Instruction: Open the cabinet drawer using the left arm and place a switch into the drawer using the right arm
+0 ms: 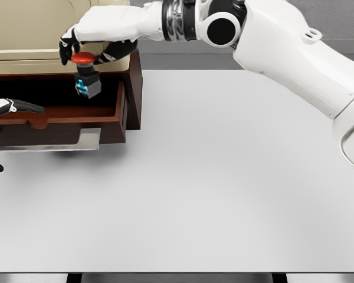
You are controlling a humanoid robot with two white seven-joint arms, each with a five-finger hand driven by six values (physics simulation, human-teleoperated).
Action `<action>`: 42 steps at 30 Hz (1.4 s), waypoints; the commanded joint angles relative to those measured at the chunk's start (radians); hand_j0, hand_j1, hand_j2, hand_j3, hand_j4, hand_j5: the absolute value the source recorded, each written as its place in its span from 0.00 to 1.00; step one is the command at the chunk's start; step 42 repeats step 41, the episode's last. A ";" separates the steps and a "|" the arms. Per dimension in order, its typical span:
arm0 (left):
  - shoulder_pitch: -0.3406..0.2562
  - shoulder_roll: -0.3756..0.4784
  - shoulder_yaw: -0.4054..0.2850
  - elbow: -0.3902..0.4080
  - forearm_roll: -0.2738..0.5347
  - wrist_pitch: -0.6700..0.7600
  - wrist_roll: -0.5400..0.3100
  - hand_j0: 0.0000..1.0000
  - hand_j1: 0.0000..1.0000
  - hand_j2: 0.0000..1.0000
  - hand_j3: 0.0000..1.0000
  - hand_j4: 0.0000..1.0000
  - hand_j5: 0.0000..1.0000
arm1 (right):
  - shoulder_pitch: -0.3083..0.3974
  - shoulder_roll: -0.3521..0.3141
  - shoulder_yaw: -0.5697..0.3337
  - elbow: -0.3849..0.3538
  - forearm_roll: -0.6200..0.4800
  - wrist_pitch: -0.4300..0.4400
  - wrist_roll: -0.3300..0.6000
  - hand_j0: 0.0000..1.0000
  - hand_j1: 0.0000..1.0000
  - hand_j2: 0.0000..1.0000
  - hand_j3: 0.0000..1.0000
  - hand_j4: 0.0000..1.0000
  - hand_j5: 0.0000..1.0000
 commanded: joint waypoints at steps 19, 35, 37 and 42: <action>-0.001 -0.012 0.026 0.000 0.008 0.002 0.002 1.00 1.00 1.00 1.00 1.00 1.00 | -0.011 -0.218 -0.063 -0.379 0.001 0.002 -0.005 1.00 1.00 1.00 1.00 1.00 1.00; -0.083 -0.137 0.044 0.000 0.005 0.002 0.000 1.00 1.00 1.00 1.00 1.00 1.00 | 0.183 -0.970 0.050 -0.686 -0.008 0.002 -0.054 1.00 1.00 1.00 1.00 1.00 1.00; -0.110 -0.184 0.044 0.000 -0.029 0.002 0.000 1.00 1.00 1.00 1.00 1.00 1.00 | 0.181 -0.965 0.027 -0.690 -0.008 0.002 -0.054 1.00 1.00 1.00 1.00 1.00 1.00; -0.115 -0.233 0.044 0.000 -0.049 0.002 0.000 1.00 1.00 1.00 1.00 1.00 1.00 | 0.179 -0.965 -0.036 -0.695 -0.008 0.002 -0.055 1.00 1.00 1.00 1.00 1.00 1.00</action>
